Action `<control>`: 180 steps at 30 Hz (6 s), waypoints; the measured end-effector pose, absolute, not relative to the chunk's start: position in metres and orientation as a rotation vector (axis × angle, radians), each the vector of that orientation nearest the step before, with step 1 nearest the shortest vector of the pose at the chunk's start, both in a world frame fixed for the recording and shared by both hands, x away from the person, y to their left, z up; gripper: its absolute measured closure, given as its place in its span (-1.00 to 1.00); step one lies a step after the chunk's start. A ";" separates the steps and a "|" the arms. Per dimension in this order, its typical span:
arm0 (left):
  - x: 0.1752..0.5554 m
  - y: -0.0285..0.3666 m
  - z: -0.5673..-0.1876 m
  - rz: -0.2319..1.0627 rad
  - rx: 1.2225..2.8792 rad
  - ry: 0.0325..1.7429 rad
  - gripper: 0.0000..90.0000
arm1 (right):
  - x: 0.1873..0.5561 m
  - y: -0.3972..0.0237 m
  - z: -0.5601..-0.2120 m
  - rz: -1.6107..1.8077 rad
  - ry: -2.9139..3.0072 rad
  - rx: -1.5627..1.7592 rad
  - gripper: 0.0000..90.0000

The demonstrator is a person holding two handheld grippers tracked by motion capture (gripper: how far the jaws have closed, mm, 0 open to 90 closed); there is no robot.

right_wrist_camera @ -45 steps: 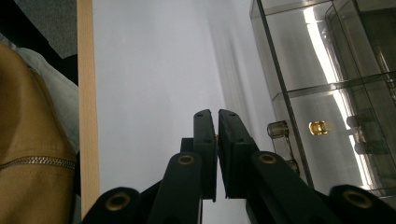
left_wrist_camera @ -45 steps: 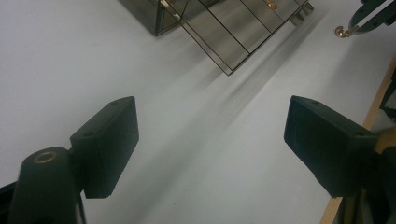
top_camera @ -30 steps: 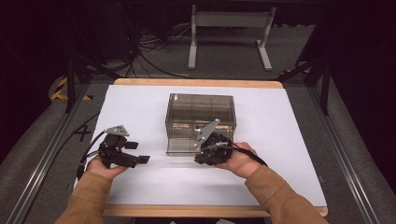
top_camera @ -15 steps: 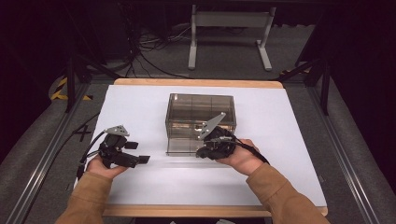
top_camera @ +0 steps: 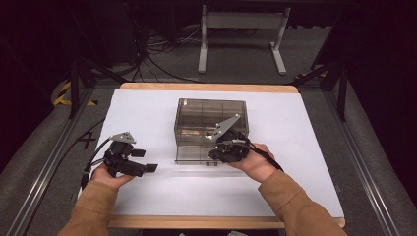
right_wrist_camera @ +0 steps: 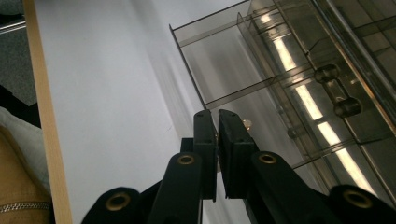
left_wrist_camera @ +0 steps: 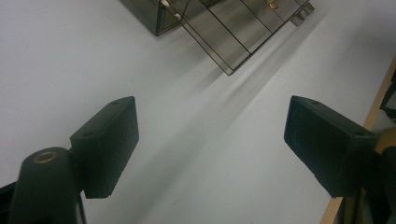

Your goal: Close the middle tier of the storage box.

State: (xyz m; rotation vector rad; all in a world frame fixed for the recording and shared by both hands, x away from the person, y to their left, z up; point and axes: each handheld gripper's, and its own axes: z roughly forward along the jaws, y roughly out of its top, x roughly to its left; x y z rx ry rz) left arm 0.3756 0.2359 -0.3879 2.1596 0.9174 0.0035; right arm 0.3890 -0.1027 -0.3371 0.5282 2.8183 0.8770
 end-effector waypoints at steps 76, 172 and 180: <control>0.375 0.236 -0.387 -0.001 2.161 0.914 -0.59 | 0.414 -0.096 -0.372 0.697 2.799 0.666 0.83; 0.377 0.233 -0.387 -0.004 2.165 0.904 -0.59 | 0.381 -0.118 -0.408 0.813 2.842 0.223 1.00; 0.376 0.234 -0.387 -0.005 2.163 0.911 -0.59 | 0.382 -0.116 -0.408 0.799 2.830 0.202 1.00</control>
